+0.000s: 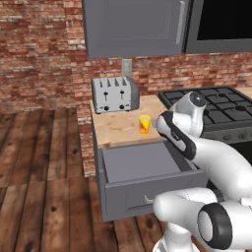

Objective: Pick up the straw from the right drawer and put it inside the smoothie cup.

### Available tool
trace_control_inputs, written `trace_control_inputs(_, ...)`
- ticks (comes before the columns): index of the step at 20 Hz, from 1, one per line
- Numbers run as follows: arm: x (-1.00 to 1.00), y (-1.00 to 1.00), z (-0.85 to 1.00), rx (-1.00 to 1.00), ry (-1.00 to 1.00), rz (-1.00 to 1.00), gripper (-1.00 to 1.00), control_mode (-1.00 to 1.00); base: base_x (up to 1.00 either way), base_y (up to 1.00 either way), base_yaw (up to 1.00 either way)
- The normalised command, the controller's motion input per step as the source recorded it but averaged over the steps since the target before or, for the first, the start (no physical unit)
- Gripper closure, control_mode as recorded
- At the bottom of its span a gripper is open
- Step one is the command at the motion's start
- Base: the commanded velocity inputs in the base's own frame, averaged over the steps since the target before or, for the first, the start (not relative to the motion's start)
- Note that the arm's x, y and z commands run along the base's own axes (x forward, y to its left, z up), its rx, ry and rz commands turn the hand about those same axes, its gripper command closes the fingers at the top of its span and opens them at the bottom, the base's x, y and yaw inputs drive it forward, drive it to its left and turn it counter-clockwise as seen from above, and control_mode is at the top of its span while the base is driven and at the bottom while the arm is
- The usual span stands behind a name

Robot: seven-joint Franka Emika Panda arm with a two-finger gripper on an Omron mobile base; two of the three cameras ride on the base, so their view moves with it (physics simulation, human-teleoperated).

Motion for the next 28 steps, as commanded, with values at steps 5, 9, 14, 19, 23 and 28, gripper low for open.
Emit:
trace_control_inputs(5, 0.0, -0.06, 0.15, 0.17, -0.29, 0.13, 1.0, -1.0, 0.0, 0.0, 0.0)
trace_control_inputs(9, 0.0, -0.05, 0.01, 0.22, -0.27, 0.17, 1.0, -1.0, 0.0, 0.0, 0.0)
trace_control_inputs(14, 0.01, -0.01, 0.11, 0.21, -0.14, 0.16, 1.0, -1.0, 0.0, 0.0, 0.0)
trace_control_inputs(19, 0.18, 0.0, 0.4, 0.18, 0.0, 0.09, 1.0, -1.0, 0.0, 0.0, 0.0)
trace_control_inputs(23, 0.22, 0.0, 0.65, 0.11, 0.05, 0.06, 1.0, -1.0, 0.0, 0.0, 0.0)
trace_control_inputs(28, 0.2, 0.0, 0.47, 0.09, 0.05, 0.05, 1.0, -1.0, 0.0, 0.0, 0.0)
